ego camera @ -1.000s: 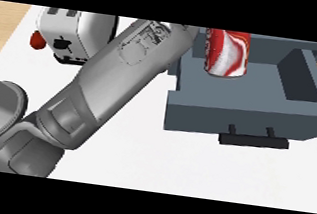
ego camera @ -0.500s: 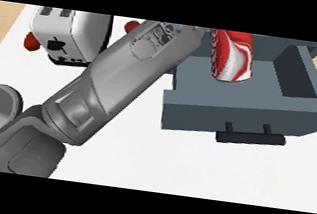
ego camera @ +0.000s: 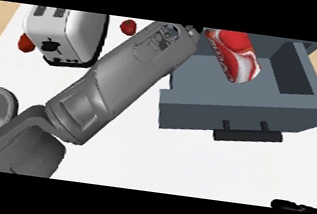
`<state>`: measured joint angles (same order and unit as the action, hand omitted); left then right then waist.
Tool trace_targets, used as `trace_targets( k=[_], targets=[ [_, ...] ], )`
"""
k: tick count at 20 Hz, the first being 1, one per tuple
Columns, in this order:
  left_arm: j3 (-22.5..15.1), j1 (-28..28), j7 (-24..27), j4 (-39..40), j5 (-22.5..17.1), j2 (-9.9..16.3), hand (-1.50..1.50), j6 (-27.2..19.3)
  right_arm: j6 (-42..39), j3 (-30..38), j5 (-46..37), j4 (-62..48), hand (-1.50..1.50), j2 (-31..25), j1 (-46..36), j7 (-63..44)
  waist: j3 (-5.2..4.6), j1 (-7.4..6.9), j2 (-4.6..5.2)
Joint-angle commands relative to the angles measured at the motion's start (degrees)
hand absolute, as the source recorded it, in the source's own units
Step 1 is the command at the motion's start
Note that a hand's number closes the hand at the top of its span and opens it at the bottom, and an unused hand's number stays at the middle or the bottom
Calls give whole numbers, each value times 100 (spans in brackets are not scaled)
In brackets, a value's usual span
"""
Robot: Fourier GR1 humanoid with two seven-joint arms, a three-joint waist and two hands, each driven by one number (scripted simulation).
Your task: Pick up the can, place it into the drawer and close the drawer
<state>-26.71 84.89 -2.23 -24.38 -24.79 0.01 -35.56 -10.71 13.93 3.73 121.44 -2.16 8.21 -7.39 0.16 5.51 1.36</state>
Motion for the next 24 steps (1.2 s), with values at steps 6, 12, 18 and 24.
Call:
trace_targets(
  k=[6,12,18,24],
  targets=[
    [-367,53,348,385,-205,-1,150,36,99,132,63,-223,-150,-97,-364,-81,-1,4,20],
    [-760,-372,394,358,-385,-1,-150,-529,-6,-21,59,-127,-150,-103,-365,-70,4,239,62],
    [-880,-500,600,314,-561,-1,-150,-768,49,-8,-24,-40,-150,-152,-397,-180,-3,165,47],
    [-855,-439,749,386,-752,-1,-150,-917,46,-144,-47,246,-150,-72,-290,-219,-6,200,49]
  ],
)
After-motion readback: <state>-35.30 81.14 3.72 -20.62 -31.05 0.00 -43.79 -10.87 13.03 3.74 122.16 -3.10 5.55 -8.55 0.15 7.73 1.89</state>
